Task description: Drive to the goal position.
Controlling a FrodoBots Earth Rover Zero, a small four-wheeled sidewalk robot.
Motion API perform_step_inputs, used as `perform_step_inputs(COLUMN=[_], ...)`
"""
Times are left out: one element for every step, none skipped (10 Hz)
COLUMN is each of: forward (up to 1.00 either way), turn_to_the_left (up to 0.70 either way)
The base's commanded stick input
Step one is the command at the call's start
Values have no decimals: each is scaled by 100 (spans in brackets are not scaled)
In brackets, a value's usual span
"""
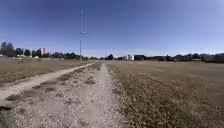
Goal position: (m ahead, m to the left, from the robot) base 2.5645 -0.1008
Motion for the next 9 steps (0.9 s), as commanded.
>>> perform_step_inputs(forward=[70, 70, 70, 70, 70, 70, 70, 70, 70], turn_to_the_left=[0, 0, 0, 0, 0, 0, 0, 0, 0])
